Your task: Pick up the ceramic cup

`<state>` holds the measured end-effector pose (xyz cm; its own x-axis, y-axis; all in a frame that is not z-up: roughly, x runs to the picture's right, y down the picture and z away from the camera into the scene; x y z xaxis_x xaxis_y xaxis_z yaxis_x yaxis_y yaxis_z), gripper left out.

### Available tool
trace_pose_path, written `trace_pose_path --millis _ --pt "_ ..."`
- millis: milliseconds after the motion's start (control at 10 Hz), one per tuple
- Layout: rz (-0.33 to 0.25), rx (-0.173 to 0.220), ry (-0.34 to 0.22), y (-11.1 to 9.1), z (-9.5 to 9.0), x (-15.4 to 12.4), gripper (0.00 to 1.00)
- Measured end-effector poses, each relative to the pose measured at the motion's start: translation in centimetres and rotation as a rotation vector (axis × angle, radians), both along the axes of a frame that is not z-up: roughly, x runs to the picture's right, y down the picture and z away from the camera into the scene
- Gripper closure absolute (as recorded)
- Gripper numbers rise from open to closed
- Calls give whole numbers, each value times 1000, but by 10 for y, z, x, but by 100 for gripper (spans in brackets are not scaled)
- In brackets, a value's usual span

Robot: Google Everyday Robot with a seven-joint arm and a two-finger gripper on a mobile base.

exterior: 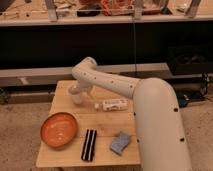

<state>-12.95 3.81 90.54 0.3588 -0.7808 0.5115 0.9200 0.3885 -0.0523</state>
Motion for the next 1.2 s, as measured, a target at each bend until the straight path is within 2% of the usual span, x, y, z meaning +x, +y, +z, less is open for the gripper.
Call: trace_pose_path --millis 1200 --pt "-20 -21 -20 4 7 -3 20"
